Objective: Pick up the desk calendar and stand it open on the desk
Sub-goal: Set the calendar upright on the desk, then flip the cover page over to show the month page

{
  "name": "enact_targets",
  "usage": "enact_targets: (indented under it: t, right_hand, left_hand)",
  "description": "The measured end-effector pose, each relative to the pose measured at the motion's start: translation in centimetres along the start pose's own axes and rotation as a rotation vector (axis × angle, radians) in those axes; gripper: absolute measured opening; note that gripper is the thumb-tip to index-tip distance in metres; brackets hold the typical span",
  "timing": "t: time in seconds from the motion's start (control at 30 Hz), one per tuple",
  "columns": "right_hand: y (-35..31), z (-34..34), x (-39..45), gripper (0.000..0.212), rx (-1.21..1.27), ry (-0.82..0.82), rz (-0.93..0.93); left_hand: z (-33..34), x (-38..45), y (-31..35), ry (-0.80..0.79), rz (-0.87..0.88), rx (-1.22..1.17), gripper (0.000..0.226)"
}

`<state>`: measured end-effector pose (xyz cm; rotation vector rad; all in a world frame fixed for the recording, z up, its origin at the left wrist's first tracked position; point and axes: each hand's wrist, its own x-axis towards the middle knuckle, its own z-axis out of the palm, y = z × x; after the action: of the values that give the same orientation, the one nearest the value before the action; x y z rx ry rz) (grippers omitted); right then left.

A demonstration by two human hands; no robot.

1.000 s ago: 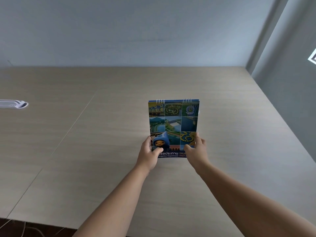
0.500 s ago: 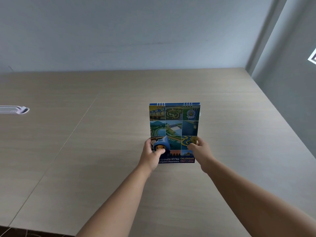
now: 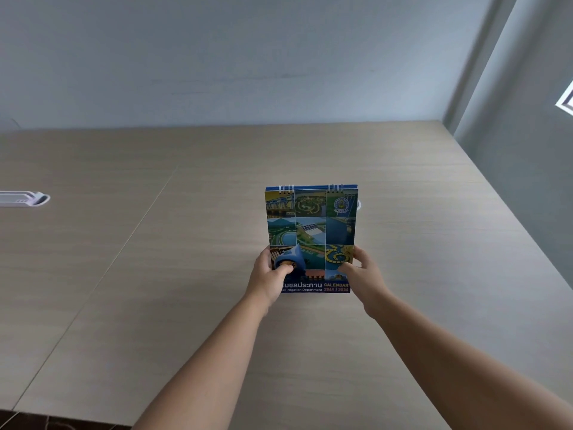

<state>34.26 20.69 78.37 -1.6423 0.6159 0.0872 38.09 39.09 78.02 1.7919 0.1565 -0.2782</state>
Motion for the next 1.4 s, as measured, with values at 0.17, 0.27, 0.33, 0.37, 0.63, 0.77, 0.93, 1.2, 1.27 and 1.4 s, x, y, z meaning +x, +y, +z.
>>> enact_targets:
  t: [0.17, 0.27, 0.33, 0.37, 0.63, 0.77, 0.93, 1.2, 1.27, 1.4]
  right_hand:
    - [-0.2, 0.0, -0.4, 0.053, 0.051, 0.028, -0.004]
    - [-0.1, -0.2, -0.1, 0.039, 0.102, 0.053, 0.020]
    - [-0.1, -0.3, -0.3, 0.021, 0.128, 0.077, 0.001]
    - [-0.1, -0.5, -0.4, 0.015, 0.130, 0.103, -0.019]
    - [-6.8, -6.0, -3.7, 0.031, 0.426, -0.245, -0.193]
    - [-12.9, -7.0, -3.4, 0.018, 0.607, -0.416, -0.279]
    - [-18.2, -6.4, -0.8, 0.024, 0.754, -0.383, -0.276]
    - [-21.8, -4.9, 1.7, 0.023, 0.534, -0.285, -0.326]
    - [-21.0, -5.1, 2.5, 0.049, 0.406, -0.142, -0.377]
    - [-15.2, -5.6, 4.4, 0.042, -0.104, 0.084, -0.243]
  left_hand:
    - [0.3, -0.3, -0.6, 0.009, -0.011, 0.036, 0.050]
    - [0.1, -0.5, -0.6, 0.060, -0.045, 0.048, 0.057]
    - [-0.2, -0.7, -0.7, 0.076, -0.074, 0.062, 0.059]
    - [-0.4, -0.8, -0.6, 0.085, -0.079, 0.058, 0.052]
    - [-5.3, -0.3, 3.1, -0.012, 0.022, -0.333, 0.040]
    - [-3.1, 1.2, 5.6, -0.105, 0.082, -0.151, 0.013]
    - [-0.8, 2.8, 5.8, 0.020, 0.074, -0.064, 0.029]
    - [-0.8, 4.0, 6.6, 0.030, 0.148, -0.150, 0.020]
    - [-0.6, 4.0, 7.0, 0.018, 0.190, -0.122, 0.015]
    - [-0.4, 4.2, 6.8, 0.003, 0.231, -0.063, 0.006]
